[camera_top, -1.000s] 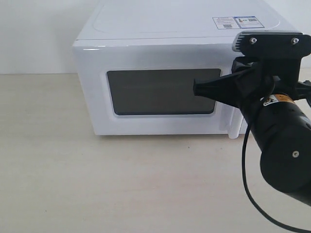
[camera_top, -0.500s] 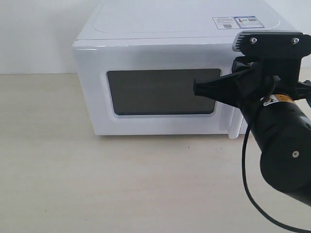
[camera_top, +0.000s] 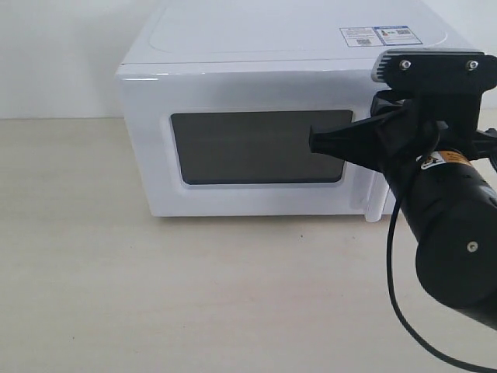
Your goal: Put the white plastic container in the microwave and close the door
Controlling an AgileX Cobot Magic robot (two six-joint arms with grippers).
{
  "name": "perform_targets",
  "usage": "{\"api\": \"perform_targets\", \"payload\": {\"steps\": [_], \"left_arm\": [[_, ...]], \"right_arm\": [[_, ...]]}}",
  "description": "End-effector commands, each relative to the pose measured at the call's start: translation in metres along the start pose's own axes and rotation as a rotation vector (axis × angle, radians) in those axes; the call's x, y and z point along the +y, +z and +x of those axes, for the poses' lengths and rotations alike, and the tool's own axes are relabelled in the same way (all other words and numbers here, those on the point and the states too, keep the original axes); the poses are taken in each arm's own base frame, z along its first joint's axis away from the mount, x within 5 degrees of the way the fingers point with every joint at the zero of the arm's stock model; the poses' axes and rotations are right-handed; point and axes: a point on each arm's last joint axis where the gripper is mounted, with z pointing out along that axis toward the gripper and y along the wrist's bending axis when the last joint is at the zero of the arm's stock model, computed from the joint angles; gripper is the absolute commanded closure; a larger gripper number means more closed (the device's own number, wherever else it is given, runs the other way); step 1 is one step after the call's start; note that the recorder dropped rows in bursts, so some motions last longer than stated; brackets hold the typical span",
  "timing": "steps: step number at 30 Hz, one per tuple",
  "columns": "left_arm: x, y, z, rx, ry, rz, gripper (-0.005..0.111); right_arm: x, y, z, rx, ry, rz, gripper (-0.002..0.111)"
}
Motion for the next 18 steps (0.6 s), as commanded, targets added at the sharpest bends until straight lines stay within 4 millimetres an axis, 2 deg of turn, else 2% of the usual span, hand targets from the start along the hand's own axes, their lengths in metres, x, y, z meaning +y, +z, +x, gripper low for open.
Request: {"api": "perform_targets", "payload": {"steps": [1, 11, 13, 16, 18], "left_arm": [[-0.0002, 0.0001, 0.0001, -0.010, -0.036, 0.006, 0.103], [0.0026, 0.0000, 0.0047, 0.042, 0.074, -0.023, 0.103], [0.0026, 0.0000, 0.0047, 0.040, -0.024, -0.025, 0.103], [0.0028, 0.0000, 0.0047, 0.037, -0.272, -0.032, 0.103], [0.0045, 0.0000, 0.0045, 0.031, -0.287, -0.051, 0.103]], "right_arm": [[-0.0015, -0.0017, -0.0022, -0.012, -0.004, 0.002, 0.109], [-0.0015, -0.0017, -0.0022, -0.012, -0.004, 0.002, 0.109], [-0.0015, -0.0017, -0.0022, -0.012, -0.004, 0.002, 0.109], [-0.0015, -0.0017, -0.0022, -0.012, -0.004, 0.002, 0.109], [-0.0015, -0.0017, -0.0022, -0.012, -0.004, 0.002, 0.109]]}}
